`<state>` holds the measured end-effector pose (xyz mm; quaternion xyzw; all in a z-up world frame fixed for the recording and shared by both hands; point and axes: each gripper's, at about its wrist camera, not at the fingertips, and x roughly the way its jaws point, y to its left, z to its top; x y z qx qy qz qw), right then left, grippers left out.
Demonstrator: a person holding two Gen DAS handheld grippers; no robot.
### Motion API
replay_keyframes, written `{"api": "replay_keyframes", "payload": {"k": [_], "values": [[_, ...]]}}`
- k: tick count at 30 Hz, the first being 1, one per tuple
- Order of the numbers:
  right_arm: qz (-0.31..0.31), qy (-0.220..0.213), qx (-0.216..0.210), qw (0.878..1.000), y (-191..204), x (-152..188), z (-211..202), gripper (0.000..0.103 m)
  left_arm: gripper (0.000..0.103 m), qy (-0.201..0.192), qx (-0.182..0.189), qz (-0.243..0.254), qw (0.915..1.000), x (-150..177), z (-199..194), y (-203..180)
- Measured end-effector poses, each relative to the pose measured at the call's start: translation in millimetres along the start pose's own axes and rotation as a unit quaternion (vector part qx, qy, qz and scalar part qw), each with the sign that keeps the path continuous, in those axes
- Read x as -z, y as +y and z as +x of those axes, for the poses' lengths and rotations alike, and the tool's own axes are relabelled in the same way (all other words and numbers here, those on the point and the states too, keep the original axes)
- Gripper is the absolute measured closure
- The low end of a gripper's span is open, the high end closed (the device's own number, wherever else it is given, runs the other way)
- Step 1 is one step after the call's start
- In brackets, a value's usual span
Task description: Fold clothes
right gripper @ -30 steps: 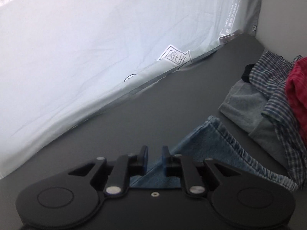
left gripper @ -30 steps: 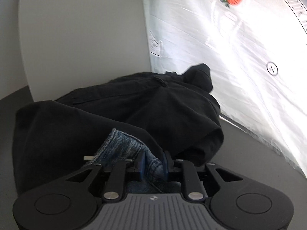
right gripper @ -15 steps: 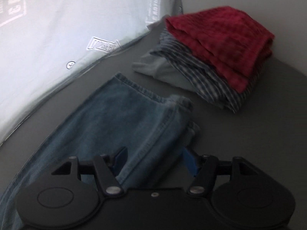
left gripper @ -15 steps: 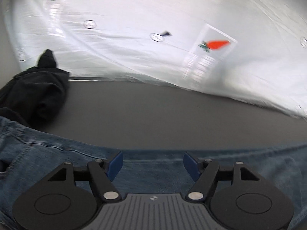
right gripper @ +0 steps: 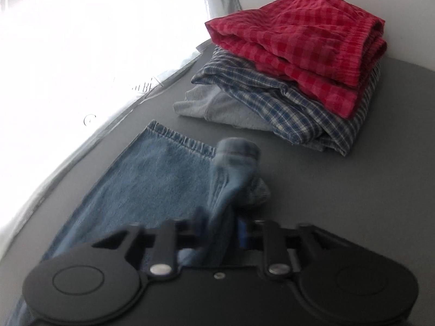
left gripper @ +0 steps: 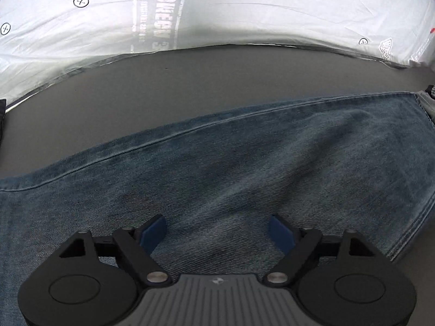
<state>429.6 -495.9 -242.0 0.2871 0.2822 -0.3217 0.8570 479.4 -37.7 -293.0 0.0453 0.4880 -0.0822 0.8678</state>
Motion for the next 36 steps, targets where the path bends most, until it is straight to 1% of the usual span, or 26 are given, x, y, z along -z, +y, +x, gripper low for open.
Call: {"api": "replay_keyframes", "payload": {"k": [1,2,3,5,8,10,11,13,14,15,16,17,18,19,21,22,23,24,25,26,27,29,30,32,33,36], "values": [[0.002,-0.003,-0.002,1.000,-1.0,-2.5,-1.9,0.094,0.018,0.001,-0.001,0.002,1.0000,0.2,-0.3,-1.0],[0.004,-0.006,-0.004,1.000,-1.9,-5.0,-3.7,0.095,0.017,0.001,-0.003,0.002,1.0000,0.2,-0.7,-2.6],[0.001,-0.015,0.010,1.000,-2.9,-8.1,-11.2,0.097,0.018,0.004,-0.002,0.000,1.0000,0.3,-1.4,-4.2],[-0.005,-0.034,0.039,0.999,-4.8,-14.4,-27.1,0.098,0.018,0.011,0.007,-0.008,0.9999,0.9,-3.1,-6.4],[-0.006,-0.049,0.090,0.995,-19.8,-20.8,-36.7,0.098,0.018,0.019,0.039,-0.013,0.9990,7.3,-9.9,-14.9],[-0.012,-0.048,0.121,0.991,-29.8,-22.1,-32.7,0.098,0.017,0.017,0.057,0.005,0.9982,16.1,-16.9,-24.9],[-0.017,-0.038,0.131,0.991,-35.0,-22.3,-28.0,0.098,0.016,0.015,0.059,0.021,0.9979,20.5,-19.4,-31.5],[-0.029,-0.014,0.135,0.990,-37.4,-20.0,-20.2,0.096,0.015,0.008,0.054,0.053,0.9971,27.9,-21.8,-42.5],[-0.055,-0.016,0.145,0.988,-31.7,-18.1,-22.4,0.095,0.015,0.006,0.055,0.064,0.9964,29.7,-22.9,-44.5],[-0.084,-0.019,0.156,0.984,-25.3,-16.1,-25.1,0.088,0.015,0.008,0.062,0.066,0.9959,28.6,-24.4,-41.3],[-0.112,-0.021,0.167,0.979,-19.0,-14.1,-27.9,0.074,0.015,0.010,0.070,0.062,0.9956,26.3,-26.2,-35.6],[-0.130,-0.036,0.182,0.974,-11.3,-10.7,-37.9,0.064,0.015,0.011,0.075,0.055,0.9956,23.7,-28.9,-28.8],[-0.148,-0.052,0.198,0.968,-3.6,-7.2,-48.7,0.045,0.015,0.006,0.075,0.042,0.9963,20.5,-34.6,-18.7],[-0.156,-0.058,0.191,0.967,3.8,-2.1,-59.8,0.037,0.015,-0.006,0.070,0.030,0.9971,17.7,-42.6,-7.3],[-0.172,-0.068,0.172,0.968,18.7,8.5,-82.2,0.037,0.015,-0.038,0.051,0.005,0.9980,15.6,-61.0,17.8],[-0.178,-0.063,0.153,0.970,28.7,17.6,-90.7,0.040,0.015,-0.050,0.038,-0.010,0.9980,16.2,-70.0,32.5],[-0.185,-0.053,0.122,0.974,40.7,29.3,-98.3,0.044,0.015,-0.058,0.027,-0.027,0.9976,17.6,-76.4,47.1],[-0.192,-0.038,0.085,0.977,52.4,43.6,-105.2,0.060,0.015,-0.062,0.017,-0.046,0.9969,19.7,-80.3,61.7],[-0.205,-0.017,0.049,0.977,65.6,58.9,-109.0,0.082,0.015,-0.065,0.008,-0.063,0.9959,22.7,-83.4,75.3],[-0.218,0.004,0.014,0.976,79.0,74.4,-112.5,0.091,0.015,-0.064,-0.002,-0.079,0.9948,26.6,-85.2,88.4],[-0.240,0.022,-0.023,0.970,95.9,93.4,-116.6,0.097,0.015,-0.061,-0.014,-0.093,0.9937,31.8,-86.0,102.6],[-0.281,0.055,-0.100,0.953,131.2,132.5,-128.2,0.097,0.015,-0.053,-0.032,-0.113,0.9916,42.3,-86.6,125.8],[-0.299,0.070,-0.140,0.941,149.3,152.1,-136.0,0.097,0.015,-0.050,-0.035,-0.121,0.9908,47.7,-87.1,137.4],[-0.313,0.116,-0.216,0.918,181.9,188.9,-148.8,0.097,0.015,-0.044,-0.031,-0.130,0.9901,58.7,-85.7,156.9],[-0.325,0.134,-0.240,0.905,195.0,208.5,-153.5,0.097,0.015,-0.040,-0.023,-0.128,0.9907,63.8,-82.5,161.6],[-0.386,0.155,-0.262,0.871,232.2,256.1,-158.7,0.096,0.014,-0.042,-0.005,-0.103,0.9938,75.8,-75.2,165.5]]}}
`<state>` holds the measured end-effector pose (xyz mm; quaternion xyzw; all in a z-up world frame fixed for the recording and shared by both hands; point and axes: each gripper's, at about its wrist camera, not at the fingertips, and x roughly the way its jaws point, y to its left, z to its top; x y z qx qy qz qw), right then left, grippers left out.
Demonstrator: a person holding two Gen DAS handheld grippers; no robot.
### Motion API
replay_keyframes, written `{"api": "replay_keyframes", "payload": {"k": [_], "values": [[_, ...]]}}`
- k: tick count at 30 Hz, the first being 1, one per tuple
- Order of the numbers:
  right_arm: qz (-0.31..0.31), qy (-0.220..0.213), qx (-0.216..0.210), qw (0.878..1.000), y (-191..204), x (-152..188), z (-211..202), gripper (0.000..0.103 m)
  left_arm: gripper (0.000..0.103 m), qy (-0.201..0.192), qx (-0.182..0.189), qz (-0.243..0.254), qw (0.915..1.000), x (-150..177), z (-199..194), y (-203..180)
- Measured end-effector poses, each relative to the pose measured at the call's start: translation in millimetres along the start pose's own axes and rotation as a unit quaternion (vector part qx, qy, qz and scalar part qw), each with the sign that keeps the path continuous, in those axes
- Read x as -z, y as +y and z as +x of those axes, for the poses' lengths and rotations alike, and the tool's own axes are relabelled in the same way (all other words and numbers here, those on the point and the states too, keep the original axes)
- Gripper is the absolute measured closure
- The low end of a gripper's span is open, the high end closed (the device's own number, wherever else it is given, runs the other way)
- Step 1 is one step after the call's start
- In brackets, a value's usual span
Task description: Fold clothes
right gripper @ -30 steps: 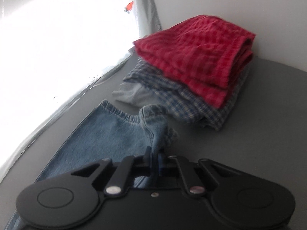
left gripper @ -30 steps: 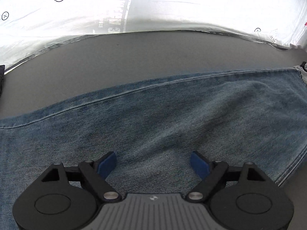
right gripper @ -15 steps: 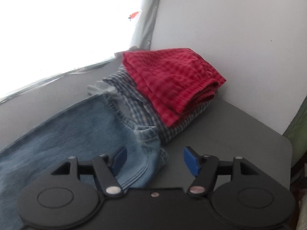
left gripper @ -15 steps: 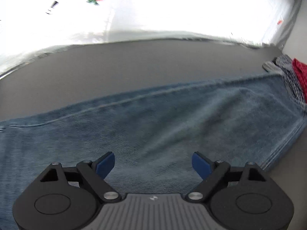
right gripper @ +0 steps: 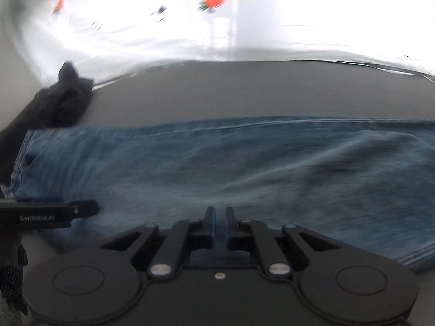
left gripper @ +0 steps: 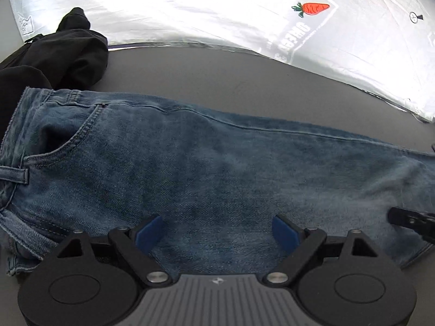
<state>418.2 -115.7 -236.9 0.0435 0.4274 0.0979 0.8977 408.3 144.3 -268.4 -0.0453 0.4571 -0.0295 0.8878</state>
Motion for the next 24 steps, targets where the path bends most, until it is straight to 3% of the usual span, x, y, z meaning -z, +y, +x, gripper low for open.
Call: {"api": "replay_keyframes", "payload": {"k": [4,11,14,19,20,24], "values": [[-0.035,0.006,0.019,0.999,28.6,-14.2,35.2,0.096,0.001,0.002,0.020,0.035,0.9992,3.5,6.6,-4.4],[-0.024,-0.016,0.059,0.998,28.1,-80.6,90.9,0.097,0.000,-0.009,0.037,0.040,0.9985,3.9,4.5,0.2],[-0.029,-0.005,0.062,0.998,23.5,-86.3,101.7,0.096,0.000,-0.014,0.040,0.035,0.9985,3.8,4.8,1.2],[-0.054,0.021,0.066,0.996,26.6,-65.5,74.7,0.094,0.000,-0.020,0.035,0.023,0.9989,4.1,5.6,-1.0],[-0.052,0.043,0.062,0.996,26.6,-55.9,66.3,0.093,0.000,-0.020,0.033,0.022,0.9990,3.9,5.8,-1.9],[-0.056,0.061,0.052,0.995,32.4,-17.0,29.3,0.091,0.000,-0.019,0.024,0.019,0.9993,1.8,7.8,-4.0]]}}
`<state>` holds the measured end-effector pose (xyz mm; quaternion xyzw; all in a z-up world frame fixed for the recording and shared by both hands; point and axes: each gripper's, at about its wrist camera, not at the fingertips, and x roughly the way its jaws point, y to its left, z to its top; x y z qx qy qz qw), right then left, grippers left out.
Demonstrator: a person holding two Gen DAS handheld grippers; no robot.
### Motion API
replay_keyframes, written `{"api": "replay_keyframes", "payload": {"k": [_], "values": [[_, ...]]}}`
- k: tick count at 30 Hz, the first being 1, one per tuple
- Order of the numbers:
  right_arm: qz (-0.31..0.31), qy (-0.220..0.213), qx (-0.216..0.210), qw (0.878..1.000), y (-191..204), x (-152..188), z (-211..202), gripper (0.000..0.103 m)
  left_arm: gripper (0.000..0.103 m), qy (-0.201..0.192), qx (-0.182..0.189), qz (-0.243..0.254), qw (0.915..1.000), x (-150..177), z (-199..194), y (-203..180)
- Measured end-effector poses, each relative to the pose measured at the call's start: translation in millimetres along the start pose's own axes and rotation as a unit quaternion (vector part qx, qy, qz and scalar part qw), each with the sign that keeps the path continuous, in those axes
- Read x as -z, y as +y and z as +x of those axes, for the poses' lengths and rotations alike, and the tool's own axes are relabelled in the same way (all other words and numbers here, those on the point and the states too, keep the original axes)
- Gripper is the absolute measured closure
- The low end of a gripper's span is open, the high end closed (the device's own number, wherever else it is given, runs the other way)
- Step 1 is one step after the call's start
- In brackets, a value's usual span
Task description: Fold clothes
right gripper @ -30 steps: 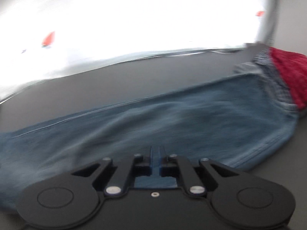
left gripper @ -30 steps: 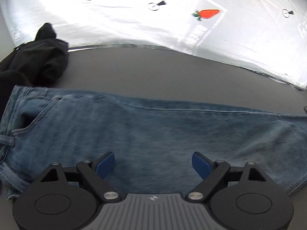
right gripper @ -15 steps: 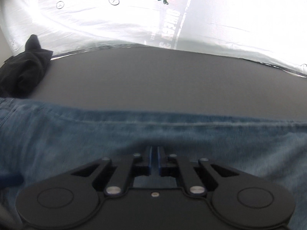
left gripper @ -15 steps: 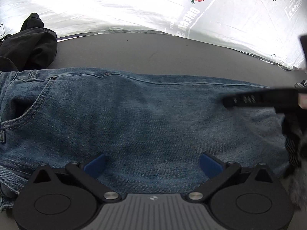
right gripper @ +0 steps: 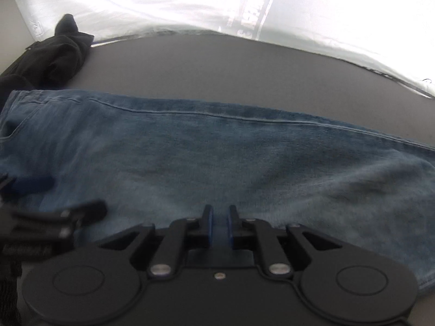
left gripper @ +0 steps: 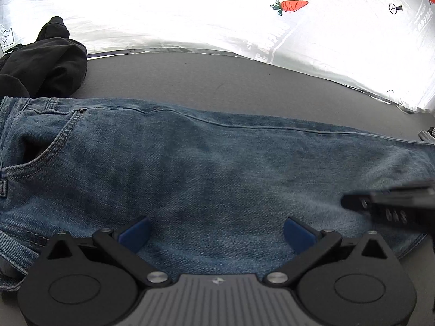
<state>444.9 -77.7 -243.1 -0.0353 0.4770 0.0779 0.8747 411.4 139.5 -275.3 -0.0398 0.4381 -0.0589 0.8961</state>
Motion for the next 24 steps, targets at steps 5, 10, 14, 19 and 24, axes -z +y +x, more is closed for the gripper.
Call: {"api": "replay_keyframes", "payload": {"k": [5,10,14,19,24], "values": [[-0.011,0.018,-0.010,1.000,7.2,34.6,-25.4,0.090,0.000,0.014,-0.009,0.001,0.9999,-5.1,2.5,-3.1],[0.032,0.016,-0.019,0.999,-2.3,28.1,-20.9,0.083,0.000,0.018,0.003,-0.064,0.9978,-13.4,-14.7,20.3],[0.037,0.008,-0.023,0.999,-4.1,30.9,-21.1,0.082,0.000,-0.008,0.020,-0.114,0.9932,-9.5,-44.8,47.2],[0.018,-0.007,-0.012,1.000,3.4,35.6,-21.9,0.080,0.000,-0.035,0.012,-0.164,0.9858,2.1,-81.2,68.1],[0.016,-0.010,-0.011,1.000,3.1,35.3,-22.0,0.079,0.000,-0.043,-0.016,-0.265,0.9632,17.2,-98.9,109.4]]}}
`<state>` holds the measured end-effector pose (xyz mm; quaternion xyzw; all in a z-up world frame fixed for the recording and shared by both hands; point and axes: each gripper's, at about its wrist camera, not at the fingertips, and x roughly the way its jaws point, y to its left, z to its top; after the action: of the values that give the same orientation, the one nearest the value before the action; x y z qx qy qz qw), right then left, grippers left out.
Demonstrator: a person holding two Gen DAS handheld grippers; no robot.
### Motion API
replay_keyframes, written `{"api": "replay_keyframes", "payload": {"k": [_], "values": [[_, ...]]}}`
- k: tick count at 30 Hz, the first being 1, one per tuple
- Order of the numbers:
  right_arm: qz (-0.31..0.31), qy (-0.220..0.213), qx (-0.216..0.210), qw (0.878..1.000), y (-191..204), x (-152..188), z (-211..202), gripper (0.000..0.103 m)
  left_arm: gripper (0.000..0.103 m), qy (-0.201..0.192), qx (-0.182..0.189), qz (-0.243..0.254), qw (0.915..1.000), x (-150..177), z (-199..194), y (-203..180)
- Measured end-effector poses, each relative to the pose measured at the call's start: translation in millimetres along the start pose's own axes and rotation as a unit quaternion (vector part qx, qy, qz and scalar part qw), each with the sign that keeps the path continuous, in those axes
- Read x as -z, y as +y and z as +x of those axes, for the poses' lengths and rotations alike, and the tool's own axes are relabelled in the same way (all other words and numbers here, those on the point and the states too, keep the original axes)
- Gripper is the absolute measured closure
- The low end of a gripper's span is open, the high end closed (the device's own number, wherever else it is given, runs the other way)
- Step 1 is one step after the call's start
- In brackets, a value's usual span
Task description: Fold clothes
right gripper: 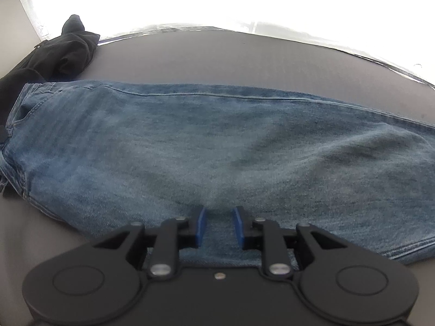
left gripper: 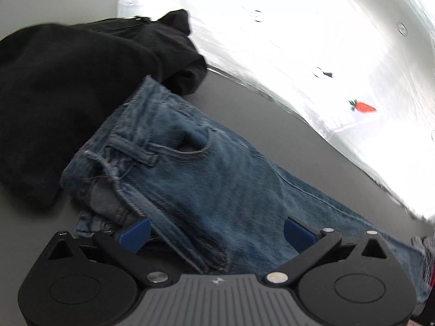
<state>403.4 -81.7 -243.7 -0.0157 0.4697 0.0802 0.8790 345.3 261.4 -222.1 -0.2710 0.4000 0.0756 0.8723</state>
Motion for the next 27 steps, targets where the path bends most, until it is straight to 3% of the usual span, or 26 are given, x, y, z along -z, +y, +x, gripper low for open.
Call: {"api": "replay_keyframes", "payload": {"k": [4,6,8,17,25,27], "values": [[-0.011,-0.005,0.008,1.000,3.4,0.4,1.1,0.077,0.000,0.031,-0.023,-0.111,0.9931,-0.6,11.8,45.9],[-0.019,-0.009,0.014,1.000,4.8,1.8,0.2,0.077,0.000,0.045,-0.024,-0.148,0.9877,2.3,19.4,63.2],[-0.022,-0.011,0.017,1.000,5.7,2.5,0.1,0.076,0.000,0.034,-0.015,-0.167,0.9852,3.0,19.3,69.9],[-0.016,-0.015,0.019,1.000,4.8,3.7,0.9,0.073,0.000,0.013,-0.007,-0.196,0.9804,-18.2,36.2,66.5],[-0.019,-0.033,0.023,0.999,5.7,7.5,1.0,0.070,0.001,0.024,-0.122,-0.152,0.9805,-26.5,55.5,20.7],[-0.020,-0.040,0.020,0.999,4.6,10.0,0.3,0.070,0.001,0.024,-0.135,-0.140,0.9805,-27.6,58.3,12.1]]}}
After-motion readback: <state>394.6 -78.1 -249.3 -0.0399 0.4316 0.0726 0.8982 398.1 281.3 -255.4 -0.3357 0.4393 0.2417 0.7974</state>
